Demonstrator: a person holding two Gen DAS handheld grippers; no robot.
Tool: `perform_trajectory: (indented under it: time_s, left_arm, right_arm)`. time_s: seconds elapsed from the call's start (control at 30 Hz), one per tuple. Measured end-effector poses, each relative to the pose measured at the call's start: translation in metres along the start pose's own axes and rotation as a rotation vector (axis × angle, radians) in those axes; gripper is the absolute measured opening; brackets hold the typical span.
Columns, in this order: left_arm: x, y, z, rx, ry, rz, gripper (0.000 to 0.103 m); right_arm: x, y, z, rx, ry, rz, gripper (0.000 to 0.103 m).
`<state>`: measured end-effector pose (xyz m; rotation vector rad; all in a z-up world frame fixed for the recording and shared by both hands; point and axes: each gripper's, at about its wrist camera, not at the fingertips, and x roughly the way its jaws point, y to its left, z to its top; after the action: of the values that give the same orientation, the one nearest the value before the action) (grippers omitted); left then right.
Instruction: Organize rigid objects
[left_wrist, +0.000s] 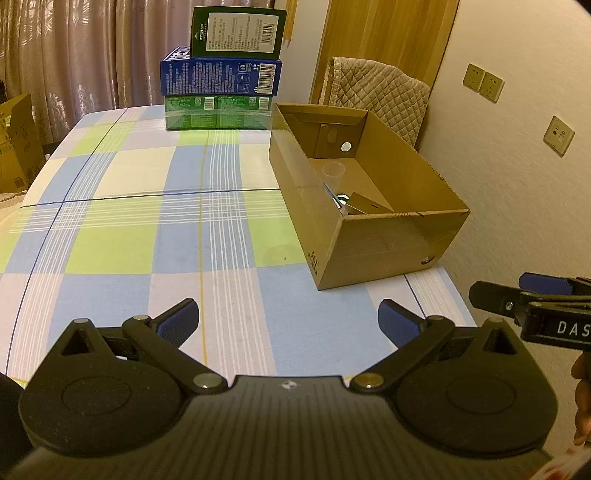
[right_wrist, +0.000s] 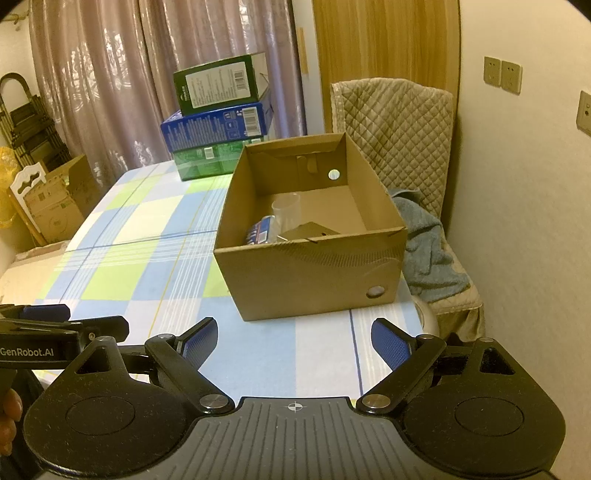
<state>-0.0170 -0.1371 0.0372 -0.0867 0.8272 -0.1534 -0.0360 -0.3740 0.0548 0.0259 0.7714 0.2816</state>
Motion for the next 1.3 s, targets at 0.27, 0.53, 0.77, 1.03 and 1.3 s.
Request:
perform_trajectory:
  time_s: [0.27, 0.53, 0.77, 1.03, 1.3]
  left_arm:
    - [-0.0001, -0.0007, 0.0003, -0.001, -0.003, -0.001, 0.102]
    - [-0.0002, -0.0010, 0.0007, -0.002, -0.001, -0.001, 0.102]
    - [-0.0003, -0.0016, 0.0012, -0.004, -0.001, -0.002, 0.102]
    - [-0.0003, -0.0010, 0.0010, -0.004, -0.001, -0.004, 0.102]
    - [-0.0010, -0.0016, 0.0024, -0.004, -0.005, -0.025, 0.102]
  right_arm:
    - [0.0004, -0.0013, 0.0025, 0.001, -0.002, 0.002, 0.087]
    - [0.0004, -0.0010, 0.0027, 0.001, -0.002, 0.002, 0.087]
    - [0.0006, -0.0012, 0.0029, 0.001, -0.002, 0.003, 0.087]
    - [0.0006, -0.0014, 0.0029, 0.001, -0.002, 0.002, 0.087]
    - [0.0002, -0.0016, 0.0036, 0.001, -0.001, 0.002, 0.087]
